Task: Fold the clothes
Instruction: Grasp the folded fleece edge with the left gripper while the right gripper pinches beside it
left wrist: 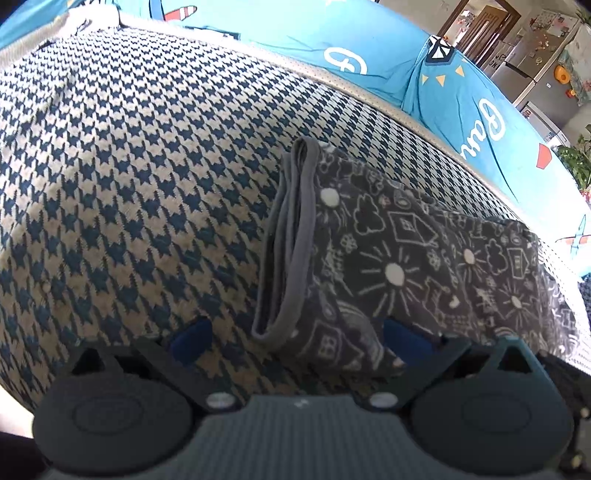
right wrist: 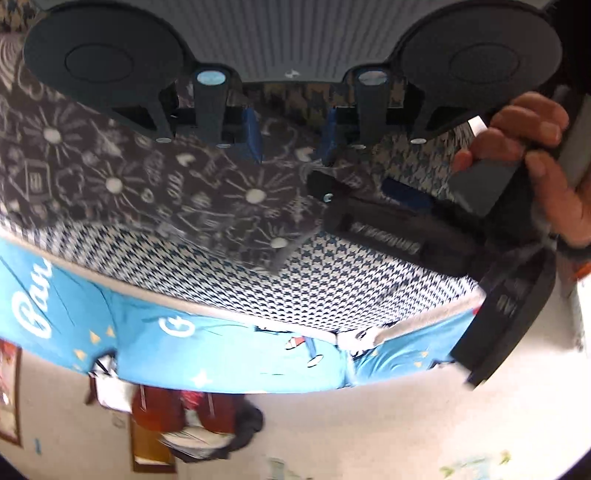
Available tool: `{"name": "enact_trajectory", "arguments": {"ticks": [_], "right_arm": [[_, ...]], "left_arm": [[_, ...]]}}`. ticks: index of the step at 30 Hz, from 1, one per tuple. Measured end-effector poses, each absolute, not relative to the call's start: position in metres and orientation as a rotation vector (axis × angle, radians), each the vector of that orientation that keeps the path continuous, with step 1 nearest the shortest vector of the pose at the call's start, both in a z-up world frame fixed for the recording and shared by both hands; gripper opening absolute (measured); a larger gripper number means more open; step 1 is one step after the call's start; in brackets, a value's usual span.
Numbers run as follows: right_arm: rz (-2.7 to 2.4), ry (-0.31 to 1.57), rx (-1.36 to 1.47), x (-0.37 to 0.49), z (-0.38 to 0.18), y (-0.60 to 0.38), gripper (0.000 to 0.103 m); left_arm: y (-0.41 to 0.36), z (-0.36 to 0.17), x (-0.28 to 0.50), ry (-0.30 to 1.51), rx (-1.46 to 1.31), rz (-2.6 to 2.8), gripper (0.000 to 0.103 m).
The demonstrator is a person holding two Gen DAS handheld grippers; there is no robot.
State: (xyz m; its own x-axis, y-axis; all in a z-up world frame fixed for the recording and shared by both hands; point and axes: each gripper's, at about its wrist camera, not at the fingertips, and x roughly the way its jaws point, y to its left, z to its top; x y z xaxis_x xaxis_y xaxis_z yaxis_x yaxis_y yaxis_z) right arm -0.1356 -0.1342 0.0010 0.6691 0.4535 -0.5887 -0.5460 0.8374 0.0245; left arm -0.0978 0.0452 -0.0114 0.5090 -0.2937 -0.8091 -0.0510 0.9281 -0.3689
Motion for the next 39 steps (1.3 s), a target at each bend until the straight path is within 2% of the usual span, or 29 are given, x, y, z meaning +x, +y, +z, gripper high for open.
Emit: {"name": "enact_trajectory", "arguments": {"ticks": [5,13,21,23,28,30,39], "right_arm": [[0.591,0.594,-0.27,-0.136,-0.008,-0.109,0.038],[0.613,0.549,-0.421,-0.135,-0.028,-0.074,0.048],[0.56,0.457,-0.662,-0.136,-0.058,-0.048,0.049],[0.55,0.448,-0.667,-0.133,-0.06,-0.048,0.048],[0.542,0.438,-0.63,-0.129,-0.057,-0.053,0.026],[0.537,0.434,-0.588,-0.128,-0.05,-0.056,0.023],[0.541,0.431,-0.429,-0.124,-0.024,-0.077,0.021]], "left_arm": [[0.05,-0.012,-0.091,1.07,-0.389,-0.171,0.103],[0.057,-0.009,-0.083,1.106,-0.391,-0.195,0.103],[0.066,-0.007,-0.074,1.135,-0.428,-0.234,0.103],[0.067,-0.006,-0.071,1.143,-0.438,-0.245,0.103],[0.068,-0.004,-0.062,1.149,-0.459,-0.278,0.103],[0.068,-0.003,-0.058,1.154,-0.486,-0.302,0.103],[0.056,-0.008,-0.026,1.178,-0.538,-0.399,0.102]]}}
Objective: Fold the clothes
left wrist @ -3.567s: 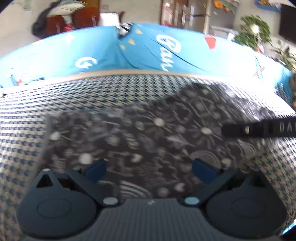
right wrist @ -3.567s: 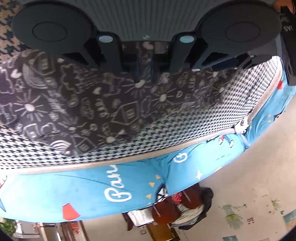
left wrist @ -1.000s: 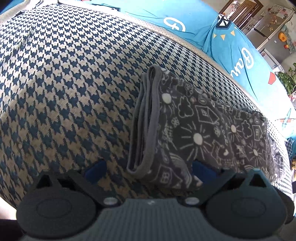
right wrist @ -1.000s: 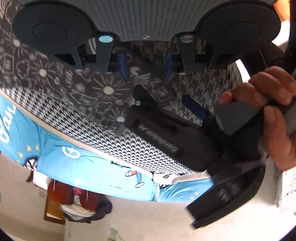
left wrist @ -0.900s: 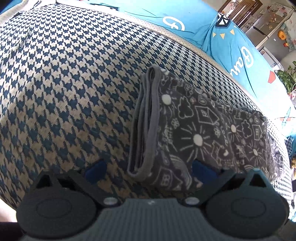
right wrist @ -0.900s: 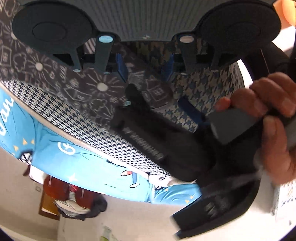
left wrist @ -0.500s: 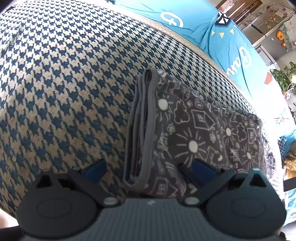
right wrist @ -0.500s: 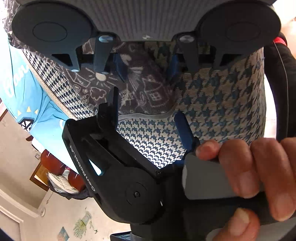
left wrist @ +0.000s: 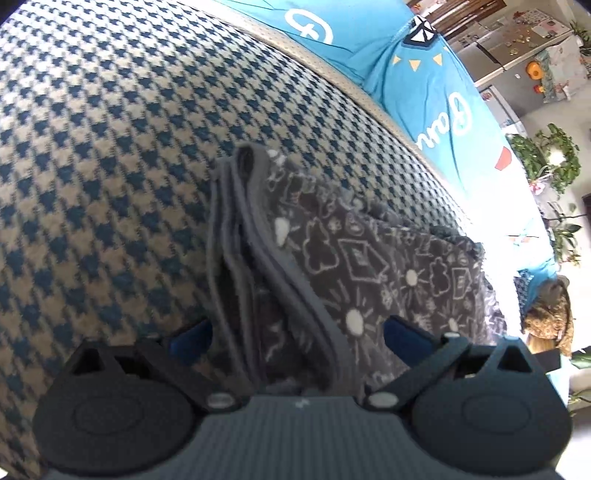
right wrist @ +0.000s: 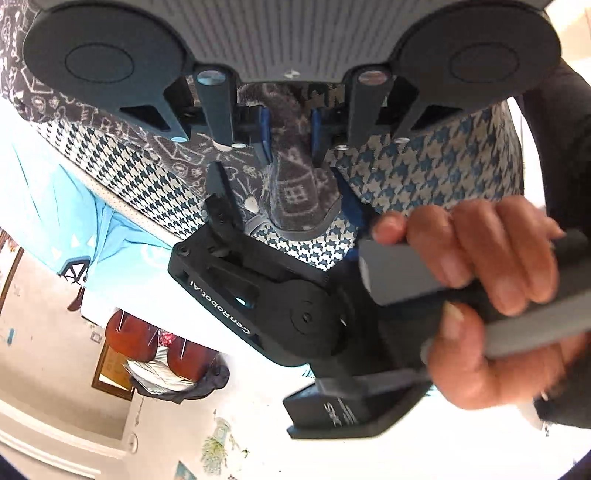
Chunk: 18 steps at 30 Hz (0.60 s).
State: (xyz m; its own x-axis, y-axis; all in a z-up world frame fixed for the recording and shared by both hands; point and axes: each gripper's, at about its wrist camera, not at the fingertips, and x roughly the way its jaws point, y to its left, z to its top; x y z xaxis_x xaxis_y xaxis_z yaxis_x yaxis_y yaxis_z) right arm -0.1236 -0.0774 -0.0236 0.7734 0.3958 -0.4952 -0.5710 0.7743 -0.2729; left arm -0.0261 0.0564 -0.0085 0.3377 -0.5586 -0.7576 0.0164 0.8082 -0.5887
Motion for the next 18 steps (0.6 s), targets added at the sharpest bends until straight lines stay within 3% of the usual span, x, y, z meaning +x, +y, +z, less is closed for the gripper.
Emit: {"name": "enact_trajectory", "arguments": {"ticks": [2,7,11,12,18], "right_arm": [[0.544,0.433,-0.415,-0.123,-0.021,-0.081,0.021],[0.542,0.434,-0.414,-0.126,-0.016,-0.084,0.021],[0.544,0.446,-0.456,-0.124,-0.021,-0.077,0.024],[0.544,0.451,-0.473,-0.123,-0.023,-0.074,0.029],[0.545,0.465,-0.514,-0.119,-0.034,-0.067,0.044]], "left_arm": [[0.055,-0.01,-0.019,1.172,-0.535,-0.393,0.096],[0.057,-0.017,-0.003,1.187,-0.562,-0.385,0.053],[0.055,-0.018,0.002,1.178,-0.557,-0.369,0.043],[0.055,-0.018,0.001,1.174,-0.559,-0.371,0.042],[0.055,-0.015,0.003,1.168,-0.574,-0.364,0.041]]}}
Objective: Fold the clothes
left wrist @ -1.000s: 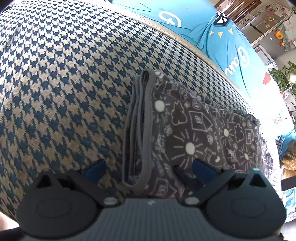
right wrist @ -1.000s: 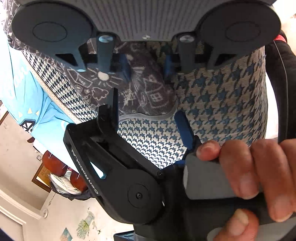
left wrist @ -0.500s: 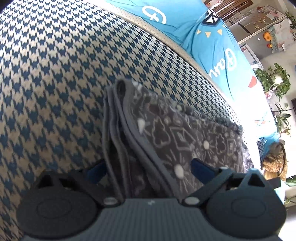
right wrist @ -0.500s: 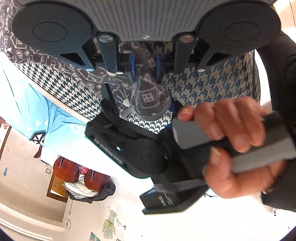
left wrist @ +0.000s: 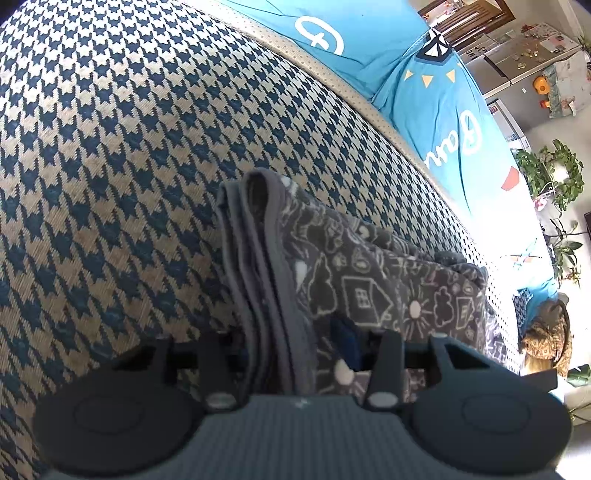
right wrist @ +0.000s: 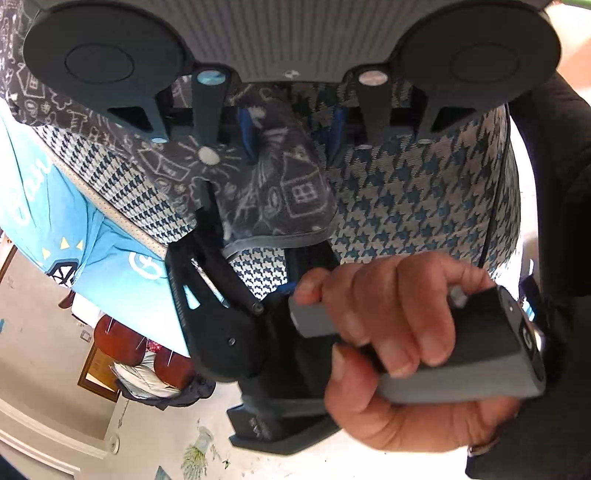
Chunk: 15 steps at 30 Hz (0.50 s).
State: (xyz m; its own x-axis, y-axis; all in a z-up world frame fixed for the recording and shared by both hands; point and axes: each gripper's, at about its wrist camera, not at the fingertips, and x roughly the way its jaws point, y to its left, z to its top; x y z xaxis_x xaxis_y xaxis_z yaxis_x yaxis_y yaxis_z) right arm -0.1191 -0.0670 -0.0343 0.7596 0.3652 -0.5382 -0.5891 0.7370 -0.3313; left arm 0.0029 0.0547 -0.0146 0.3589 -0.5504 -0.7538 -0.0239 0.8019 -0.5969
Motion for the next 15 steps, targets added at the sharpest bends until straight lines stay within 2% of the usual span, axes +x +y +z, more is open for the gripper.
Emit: {"name": "enact_trajectory", "arguments": {"ticks": [3,8,9,10,12,14,15], "right_arm": [[0.529,0.454,-0.542,-0.132,-0.044,-0.063,0.05],[0.46,0.404,-0.663,-0.13,-0.061,-0.053,0.048],[0.442,0.391,-0.689,-0.13,-0.065,-0.051,0.036],[0.44,0.388,-0.69,-0.129,-0.065,-0.051,0.033],[0.441,0.376,-0.68,-0.131,-0.062,-0.053,0.026],[0.438,0.357,-0.685,-0.134,-0.06,-0.055,0.023],[0.437,0.348,-0.686,-0.136,-0.059,-0.056,0.022]], "left_arm": [[0.055,-0.012,0.004,1.168,-0.579,-0.363,0.041],[0.057,-0.017,0.005,1.169,-0.595,-0.359,0.043],[0.057,-0.018,0.005,1.169,-0.595,-0.357,0.046],[0.058,-0.021,0.006,1.171,-0.595,-0.356,0.052],[0.058,-0.025,0.008,1.172,-0.596,-0.35,0.054],[0.055,-0.025,0.008,1.16,-0.593,-0.363,0.049],[0.053,-0.024,0.008,1.152,-0.593,-0.374,0.04]]}}
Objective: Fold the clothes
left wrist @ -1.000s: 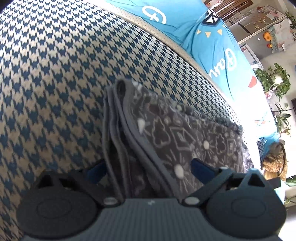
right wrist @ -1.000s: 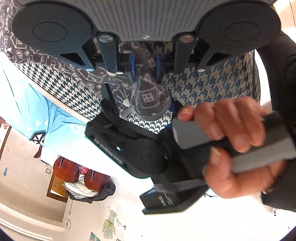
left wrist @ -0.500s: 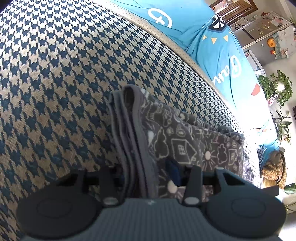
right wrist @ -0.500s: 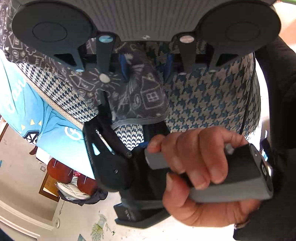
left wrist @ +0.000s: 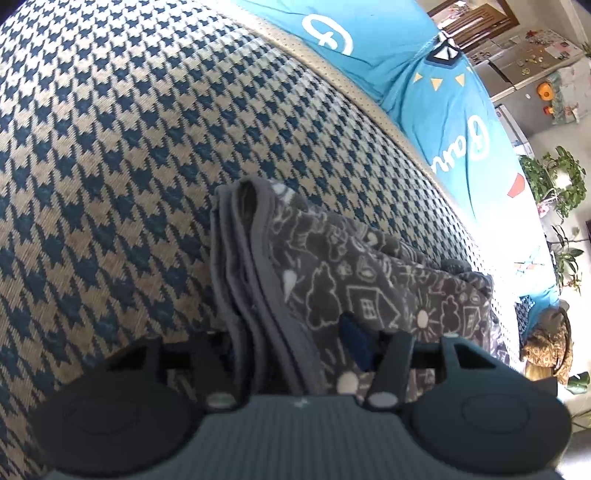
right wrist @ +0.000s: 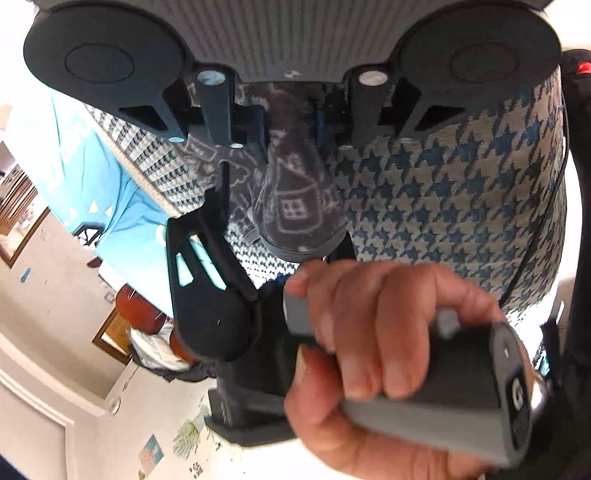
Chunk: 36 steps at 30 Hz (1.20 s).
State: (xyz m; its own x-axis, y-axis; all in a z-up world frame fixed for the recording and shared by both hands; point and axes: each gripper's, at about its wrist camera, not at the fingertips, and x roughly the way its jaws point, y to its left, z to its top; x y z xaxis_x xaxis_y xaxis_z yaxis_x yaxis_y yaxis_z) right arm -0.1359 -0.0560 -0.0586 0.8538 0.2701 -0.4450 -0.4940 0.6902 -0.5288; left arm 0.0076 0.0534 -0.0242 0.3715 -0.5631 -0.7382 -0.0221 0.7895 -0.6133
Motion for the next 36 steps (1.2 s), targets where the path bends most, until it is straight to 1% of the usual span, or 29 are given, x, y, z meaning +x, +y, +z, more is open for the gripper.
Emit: {"name": "enact_trajectory", "arguments": {"ticks": [1,2,3,4,9,13,17,23,27,32,36], "right_arm": [[0.436,0.343,-0.681,-0.137,-0.057,-0.058,0.022],[0.429,0.333,-0.671,-0.138,-0.054,-0.06,0.021],[0.423,0.323,-0.662,-0.14,-0.05,-0.063,0.021],[0.417,0.313,-0.652,-0.141,-0.047,-0.066,0.02],[0.369,0.251,-0.61,-0.149,-0.027,-0.076,0.02],[0.292,0.192,-0.556,-0.156,-0.005,-0.098,0.019],[0.19,0.144,-0.476,-0.16,0.017,-0.132,0.019],[0.024,0.088,-0.355,-0.169,0.04,-0.19,0.019],[-0.076,0.086,-0.262,-0.175,0.047,-0.228,0.019],[-0.166,0.154,-0.105,-0.181,0.035,-0.279,0.019],[-0.215,0.222,0.045,-0.19,0.028,-0.309,0.019]], "left_arm": [[0.052,-0.023,0.007,1.143,-0.592,-0.385,0.034],[0.05,-0.019,0.006,1.13,-0.588,-0.393,0.031],[0.048,-0.014,0.004,1.117,-0.575,-0.397,0.026],[0.045,-0.01,0.003,1.105,-0.563,-0.4,0.024],[0.024,0.024,-0.003,1.046,-0.525,-0.402,0.023],[-0.015,0.066,-0.01,0.967,-0.431,-0.431,0.023],[-0.073,0.105,-0.016,0.903,-0.322,-0.486,0.023],[-0.175,0.142,-0.027,0.868,-0.201,-0.604,0.023],[-0.239,0.146,-0.04,0.877,-0.11,-0.664,0.023],[-0.303,0.116,-0.038,0.937,-0.016,-0.722,0.023],[-0.336,0.086,-0.029,0.985,0.048,-0.74,0.024]]}}
